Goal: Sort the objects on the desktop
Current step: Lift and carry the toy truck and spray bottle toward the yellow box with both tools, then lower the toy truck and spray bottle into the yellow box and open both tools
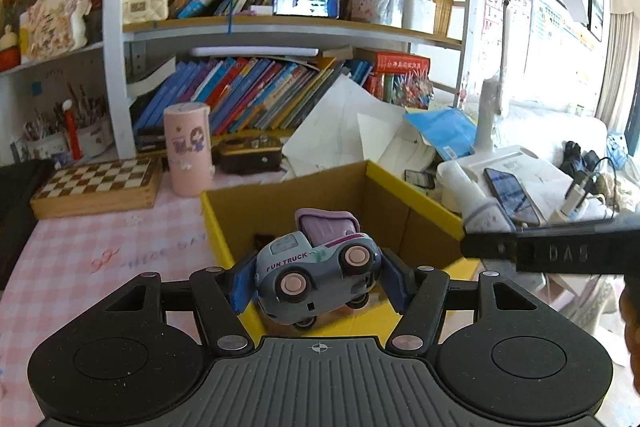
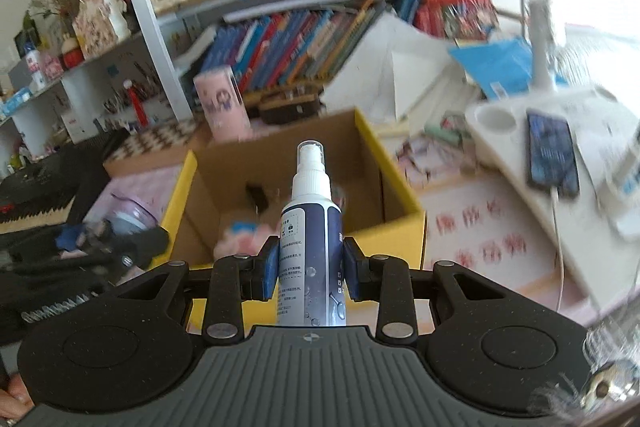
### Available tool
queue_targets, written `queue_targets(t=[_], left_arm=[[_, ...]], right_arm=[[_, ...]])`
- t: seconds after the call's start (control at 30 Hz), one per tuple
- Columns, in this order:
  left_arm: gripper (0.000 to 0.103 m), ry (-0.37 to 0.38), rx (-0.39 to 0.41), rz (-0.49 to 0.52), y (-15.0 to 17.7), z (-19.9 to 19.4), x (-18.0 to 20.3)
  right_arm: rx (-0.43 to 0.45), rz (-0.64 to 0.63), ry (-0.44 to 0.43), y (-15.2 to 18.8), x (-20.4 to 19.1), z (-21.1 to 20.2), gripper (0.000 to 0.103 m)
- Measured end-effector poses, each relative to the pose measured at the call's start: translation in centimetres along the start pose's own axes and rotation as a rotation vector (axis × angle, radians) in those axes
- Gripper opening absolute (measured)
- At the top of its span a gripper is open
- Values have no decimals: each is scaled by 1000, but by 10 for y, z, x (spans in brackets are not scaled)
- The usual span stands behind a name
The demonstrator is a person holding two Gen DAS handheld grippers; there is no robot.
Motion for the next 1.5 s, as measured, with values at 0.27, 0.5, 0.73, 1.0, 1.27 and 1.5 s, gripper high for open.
queue_targets(t=[0.27, 0.5, 0.73, 1.0, 1.27, 1.5], left_arm=[[63, -19, -45, -13, -11, 53, 12], [63, -64, -166, -59, -6, 105, 0], [63, -70, -261, -5, 10, 129, 7], [68, -81, -315, 52, 15, 135, 14], [76, -122, -215, 99, 6, 101, 15], [83, -175, -128, 46, 3, 54, 5]], right_arm=[[30, -76, -50, -42, 15, 35, 30], [-51, -143, -70, -52, 20, 81, 30], [-169, -193, -82, -45, 21, 126, 30], [-277, -259, -113, -45, 14, 162, 30], [-346, -302, -143, -47, 2, 186, 30], [-378, -333, -130, -43, -5, 199, 30]])
Point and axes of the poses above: each gripper's, at about its wrist camera, not at the fingertips, and z roughly the way its jaws point, x to its right, y to its underside, the point moved 5 cm from there along z, roughly the way its jaws point, and after that the axes turned 1 degree about -z, right-handed, at the moved point
